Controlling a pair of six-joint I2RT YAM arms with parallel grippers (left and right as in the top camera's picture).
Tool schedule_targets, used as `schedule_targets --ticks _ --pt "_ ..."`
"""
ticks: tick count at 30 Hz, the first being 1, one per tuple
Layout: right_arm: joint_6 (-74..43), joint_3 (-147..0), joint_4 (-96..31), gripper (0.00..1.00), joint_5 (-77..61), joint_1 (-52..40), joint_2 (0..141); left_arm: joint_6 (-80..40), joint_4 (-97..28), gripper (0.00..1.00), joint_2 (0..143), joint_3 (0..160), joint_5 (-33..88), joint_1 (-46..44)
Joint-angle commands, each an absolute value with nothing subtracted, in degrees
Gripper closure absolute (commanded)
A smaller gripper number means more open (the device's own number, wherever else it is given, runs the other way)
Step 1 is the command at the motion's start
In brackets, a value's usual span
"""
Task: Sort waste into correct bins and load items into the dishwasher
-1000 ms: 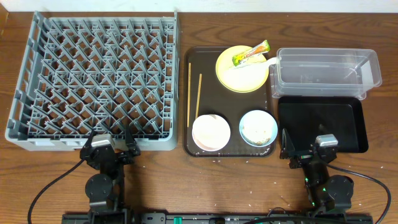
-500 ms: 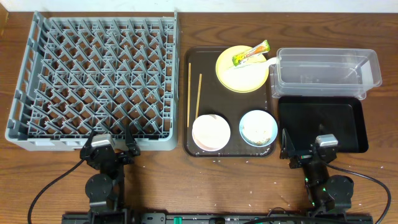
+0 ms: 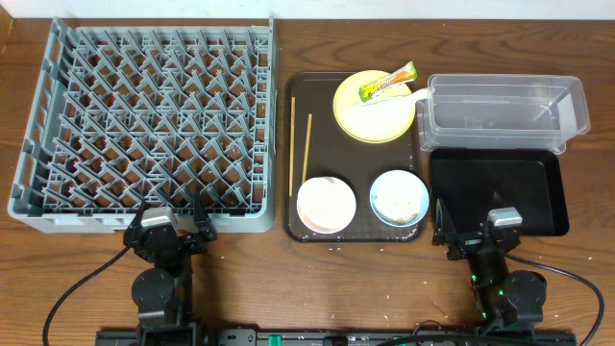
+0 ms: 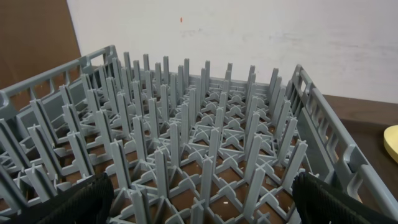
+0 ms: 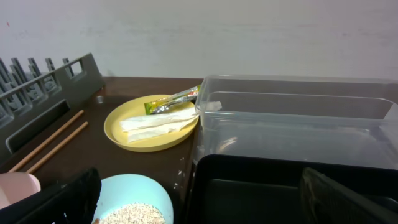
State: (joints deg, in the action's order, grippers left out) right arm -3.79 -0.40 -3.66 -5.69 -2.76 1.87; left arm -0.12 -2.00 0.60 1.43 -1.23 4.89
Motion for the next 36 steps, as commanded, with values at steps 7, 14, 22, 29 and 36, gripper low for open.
schedule_targets --ticks 7,14,22,29,36 --pt "-3.11 -0.45 -4.08 0.01 -5.56 -3.40 2.13 0.21 -4.05 0.07 0.27 0.23 -1.56 5.23" --pt "-3.09 -0.45 -3.92 0.01 -4.51 -3.40 2.13 0.21 -4.05 0.06 0.30 0.23 -1.76 5.23" --pt "-3.14 -0.43 -2.37 0.01 -4.56 -3.40 2.15 0.23 -4.03 0.07 0.30 0.23 -2.20 5.23" --pt "-3.11 -0.43 3.57 0.01 -3.64 -3.40 2.15 0.21 -1.19 0.07 0.27 0.30 0.80 5.23" --pt "-6.22 -1.37 14.41 0.01 -5.58 -3.40 2.17 0.10 6.79 0.07 0.27 0.97 10.24 5.23"
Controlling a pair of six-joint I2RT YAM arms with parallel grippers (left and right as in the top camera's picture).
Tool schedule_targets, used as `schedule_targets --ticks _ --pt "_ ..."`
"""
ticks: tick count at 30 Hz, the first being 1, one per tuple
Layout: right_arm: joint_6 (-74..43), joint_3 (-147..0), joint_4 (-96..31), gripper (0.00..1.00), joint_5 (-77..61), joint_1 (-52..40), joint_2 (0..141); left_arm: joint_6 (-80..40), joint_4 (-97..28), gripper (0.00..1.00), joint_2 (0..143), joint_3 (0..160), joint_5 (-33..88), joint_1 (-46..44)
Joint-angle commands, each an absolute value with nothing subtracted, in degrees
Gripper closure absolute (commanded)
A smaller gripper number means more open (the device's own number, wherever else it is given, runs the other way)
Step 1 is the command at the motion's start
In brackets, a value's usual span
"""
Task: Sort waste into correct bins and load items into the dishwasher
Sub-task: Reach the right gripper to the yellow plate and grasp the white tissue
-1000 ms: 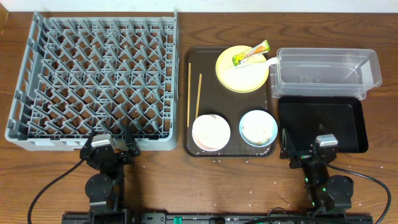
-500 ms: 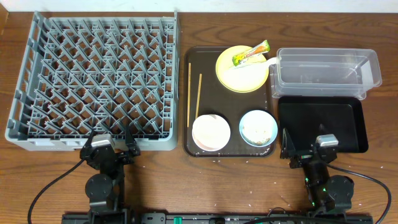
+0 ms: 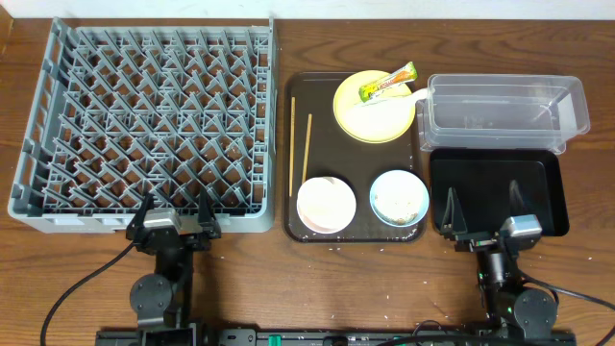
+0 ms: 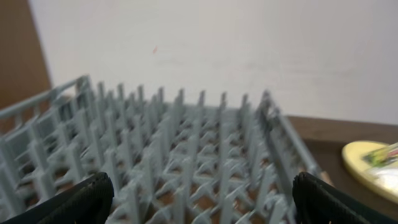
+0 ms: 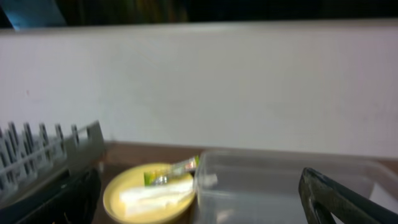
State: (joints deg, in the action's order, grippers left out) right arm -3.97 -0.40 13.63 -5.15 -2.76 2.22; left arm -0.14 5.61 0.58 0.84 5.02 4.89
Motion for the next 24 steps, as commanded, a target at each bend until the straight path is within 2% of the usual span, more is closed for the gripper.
schedule_targets --ticks 1,8,16,21,24 --pt "-7.01 -1.93 14.37 0.01 -5.58 -3.40 2.31 -0.03 6.61 0.07 0.30 1.54 10.41 5.23" --pt "-7.25 -9.30 14.35 0.01 -7.03 -3.40 11.77 -0.03 6.09 0.07 3.97 7.25 10.55 5.23" --pt "-7.22 -33.12 11.38 0.01 -18.20 -3.40 42.17 0.03 2.42 0.07 23.62 24.51 16.12 5.23" --pt "-7.20 -56.99 -5.50 0.01 -28.67 -3.42 62.83 0.03 -10.52 0.06 38.72 41.10 24.34 5.23" --pt "-5.89 -68.84 -16.78 0.01 -29.43 -3.46 71.59 0.05 -19.86 0.07 45.30 50.06 25.82 5.23"
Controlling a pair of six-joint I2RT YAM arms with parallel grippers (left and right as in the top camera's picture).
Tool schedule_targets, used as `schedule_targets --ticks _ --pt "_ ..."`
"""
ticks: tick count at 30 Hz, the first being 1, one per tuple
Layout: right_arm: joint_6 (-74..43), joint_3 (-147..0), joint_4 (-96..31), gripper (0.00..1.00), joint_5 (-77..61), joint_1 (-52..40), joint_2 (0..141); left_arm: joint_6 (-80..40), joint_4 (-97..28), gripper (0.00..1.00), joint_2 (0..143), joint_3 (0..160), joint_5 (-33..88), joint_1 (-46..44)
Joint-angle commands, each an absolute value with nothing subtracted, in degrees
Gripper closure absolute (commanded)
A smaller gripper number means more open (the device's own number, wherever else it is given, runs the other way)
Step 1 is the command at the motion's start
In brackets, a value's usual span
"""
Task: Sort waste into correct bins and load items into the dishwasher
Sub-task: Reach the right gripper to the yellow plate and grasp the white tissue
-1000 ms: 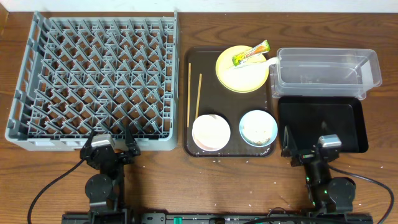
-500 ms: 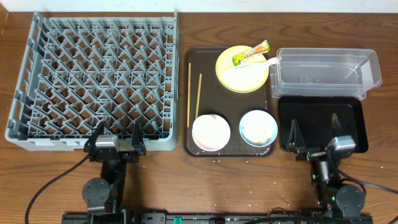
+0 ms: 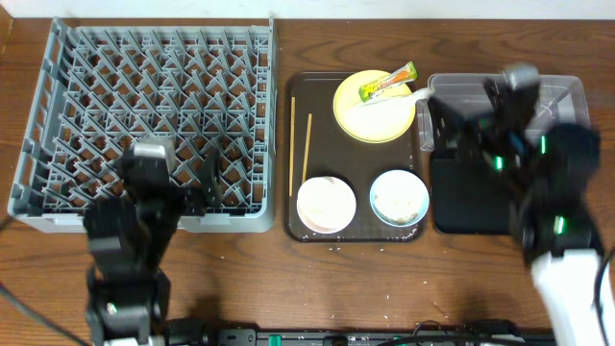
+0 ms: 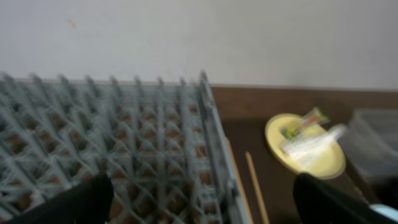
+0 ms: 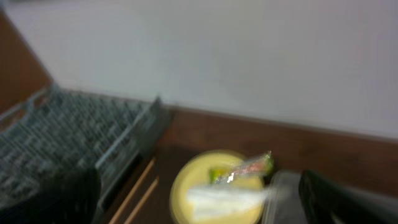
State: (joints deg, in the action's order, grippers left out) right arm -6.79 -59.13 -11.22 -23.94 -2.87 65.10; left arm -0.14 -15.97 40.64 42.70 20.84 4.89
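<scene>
The grey dish rack fills the left of the table. On a dark tray lie a yellow plate with a green wrapper and white napkin, two chopsticks, a pale pink bowl and a blue bowl with crumbs. My left gripper hangs open and empty over the rack's front right part. My right gripper is open and empty above the clear bin's left end. The blurred right wrist view shows the plate and wrapper below.
A clear plastic bin stands at the back right, with a black tray in front of it. The left wrist view shows the rack, a chopstick and the yellow plate.
Both arms have risen from the table's front edge. The left one is now over the rack's front, the right one over the clear bin and black tray. Both grippers remain open and empty.
Both arms were folded low at the front edge, the left before the rack and the right before the black tray. Then their cameras pointed higher and the right gripper sat a little further right. Now both are raised over the table. No item has moved.
</scene>
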Motion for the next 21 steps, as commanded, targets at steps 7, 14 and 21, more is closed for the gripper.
schedule_targets --ticks 7,14,21 --pt "-1.72 -82.50 -27.64 0.01 -29.93 -3.36 79.88 -0.01 -32.53 0.07 51.33 61.10 33.01 5.23" --pt "-8.71 -82.50 -22.70 0.01 -37.56 -3.40 79.72 -0.03 -32.75 0.06 50.78 61.10 35.57 5.23" --pt "-12.53 -82.50 -26.44 0.01 -22.63 -11.70 82.26 -5.23 -30.68 0.07 52.45 61.12 35.57 4.12"
